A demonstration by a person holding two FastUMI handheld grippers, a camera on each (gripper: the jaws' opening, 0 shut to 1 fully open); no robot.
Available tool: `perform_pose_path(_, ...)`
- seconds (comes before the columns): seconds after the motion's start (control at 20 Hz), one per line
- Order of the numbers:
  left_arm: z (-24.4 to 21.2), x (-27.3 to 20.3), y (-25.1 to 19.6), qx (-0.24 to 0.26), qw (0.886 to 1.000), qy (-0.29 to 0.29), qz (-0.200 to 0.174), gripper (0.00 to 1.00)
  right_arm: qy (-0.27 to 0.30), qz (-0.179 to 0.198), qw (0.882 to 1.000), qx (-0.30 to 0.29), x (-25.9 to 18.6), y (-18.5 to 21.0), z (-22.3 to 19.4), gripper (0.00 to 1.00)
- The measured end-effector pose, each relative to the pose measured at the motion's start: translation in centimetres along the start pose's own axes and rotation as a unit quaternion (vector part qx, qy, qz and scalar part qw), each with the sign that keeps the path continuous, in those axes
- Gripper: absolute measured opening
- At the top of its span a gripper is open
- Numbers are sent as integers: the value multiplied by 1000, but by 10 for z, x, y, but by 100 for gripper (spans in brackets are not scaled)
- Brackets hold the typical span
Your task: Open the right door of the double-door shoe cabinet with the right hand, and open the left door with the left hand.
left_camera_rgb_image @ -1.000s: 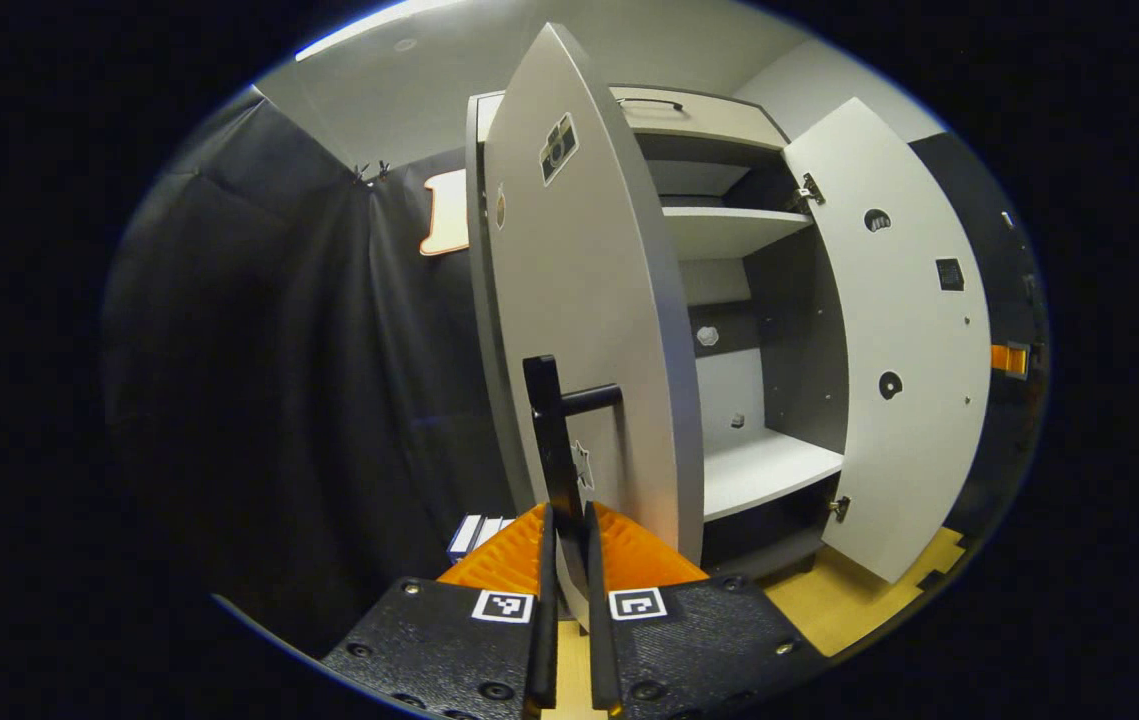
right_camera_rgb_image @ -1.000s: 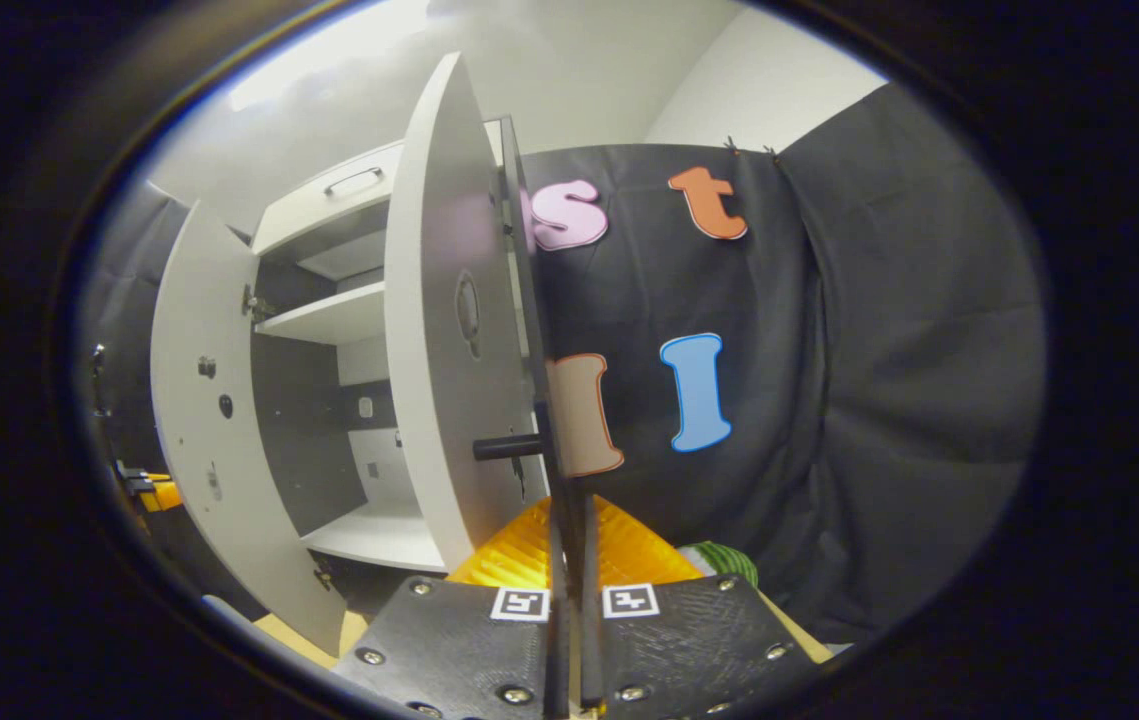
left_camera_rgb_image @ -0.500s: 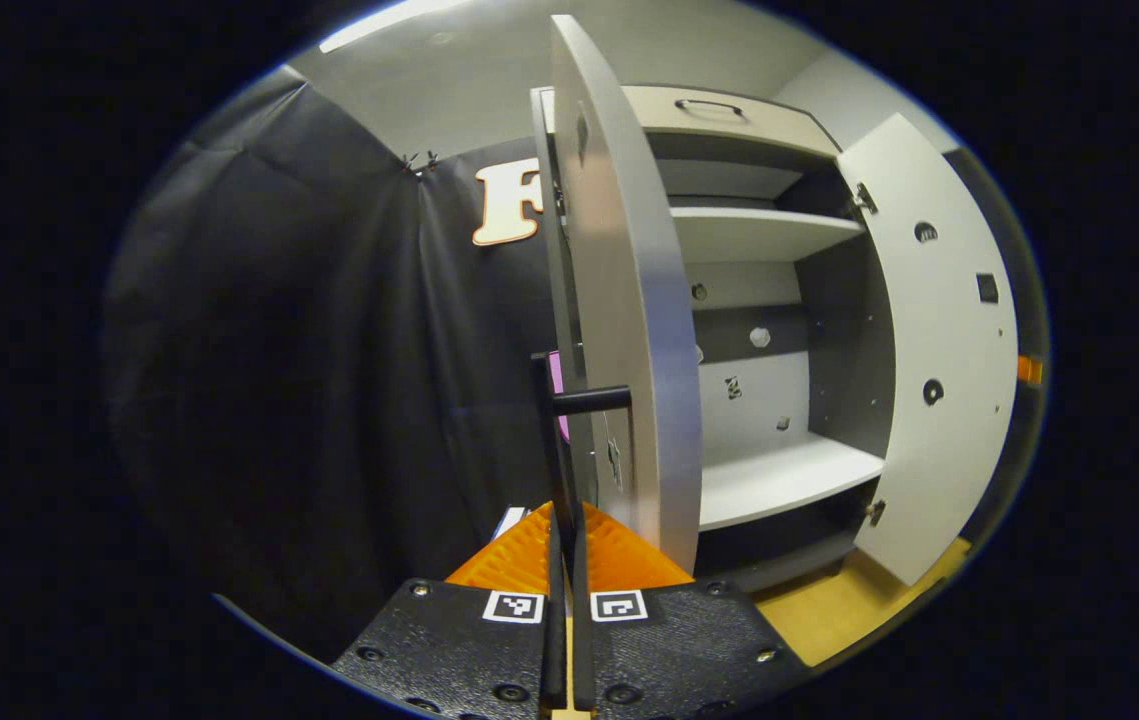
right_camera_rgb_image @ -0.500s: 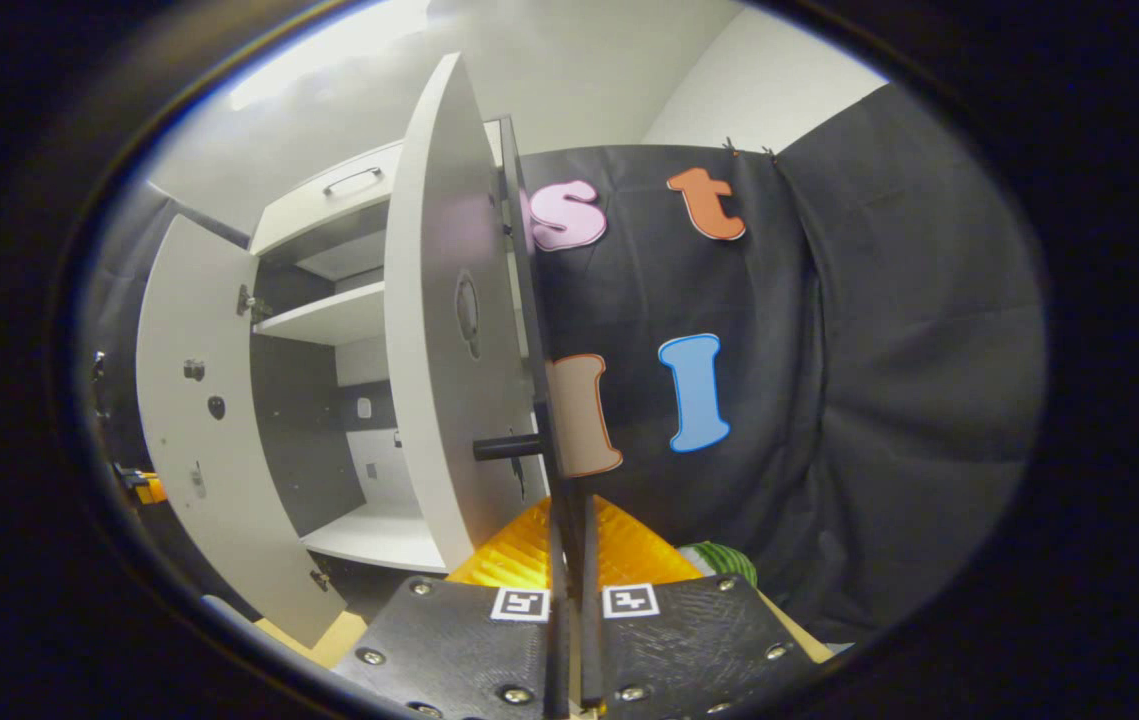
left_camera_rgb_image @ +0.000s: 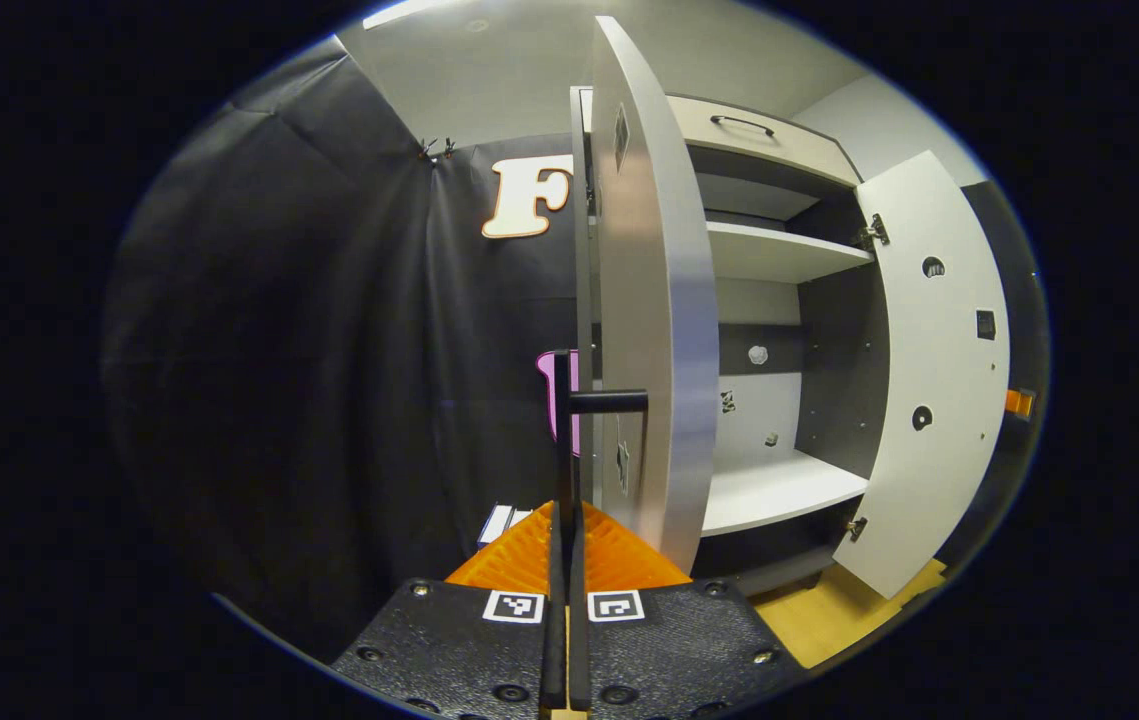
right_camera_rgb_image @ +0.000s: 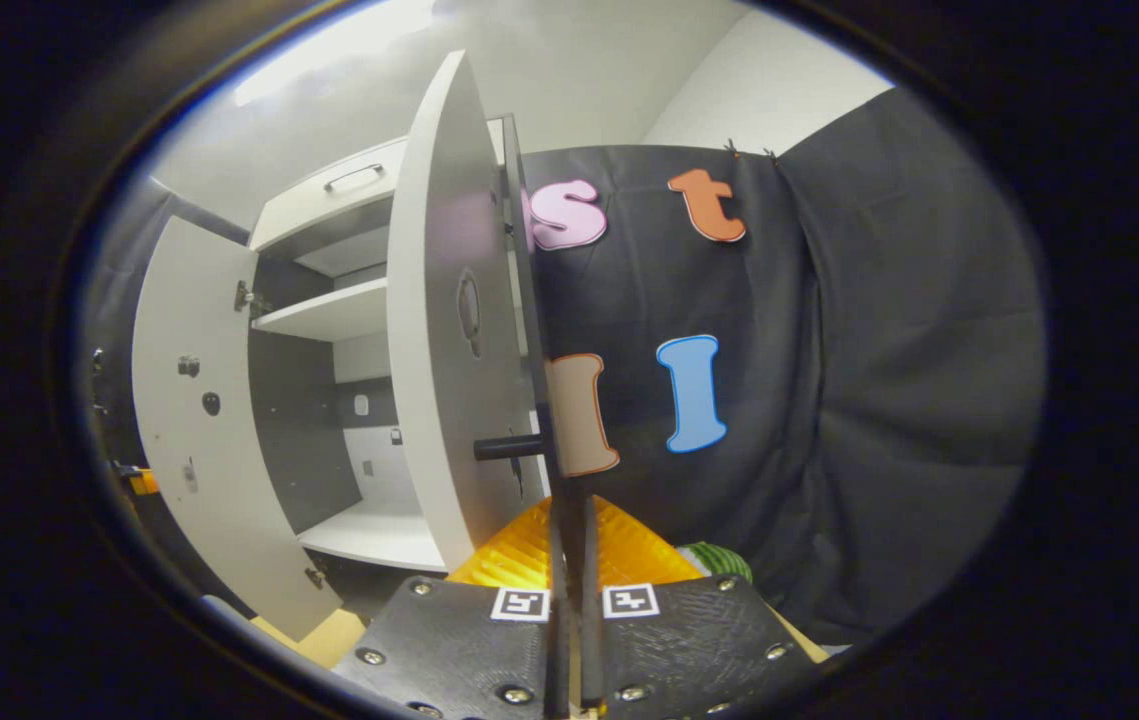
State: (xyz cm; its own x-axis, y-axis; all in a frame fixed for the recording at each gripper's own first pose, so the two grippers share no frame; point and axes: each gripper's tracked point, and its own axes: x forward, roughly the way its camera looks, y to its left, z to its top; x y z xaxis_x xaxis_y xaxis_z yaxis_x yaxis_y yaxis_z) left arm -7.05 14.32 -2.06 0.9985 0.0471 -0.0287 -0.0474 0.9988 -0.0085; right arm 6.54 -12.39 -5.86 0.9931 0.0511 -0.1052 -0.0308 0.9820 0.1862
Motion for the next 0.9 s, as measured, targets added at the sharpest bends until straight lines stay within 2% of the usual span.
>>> perform_pose_path(0.05,-1,0,2,2,1000,0,-6,2,1,0,1000,-1,0,0,0,0)
perform_pose_path(0.1,-1,0,3,2,1000,0,-12,2,1,0,1000,-2,0,0,-1,5)
perform_pose_path(0.35,-3,4,5,22,999,5,-36,3,3,2,1000,-11,0,0,0,5)
perform_pose_path(0.65,-7,4,9,-9,999,23,-37,4,7,9,1000,-30,0,0,-1,5)
perform_pose_path(0.75,-8,4,13,-9,999,30,-30,7,32,5,998,-55,1,-4,-15,5)
perform_pose_path(0.8,-7,5,15,-13,999,28,-26,19,55,1,996,-65,-1,-7,-26,5)
perform_pose_path(0.85,-7,5,15,-16,999,31,-22,26,61,1,996,-66,-3,-8,-33,2)
perform_pose_path(0.9,-9,4,19,-14,999,34,-15,32,57,2,996,-64,-7,-6,-31,7)
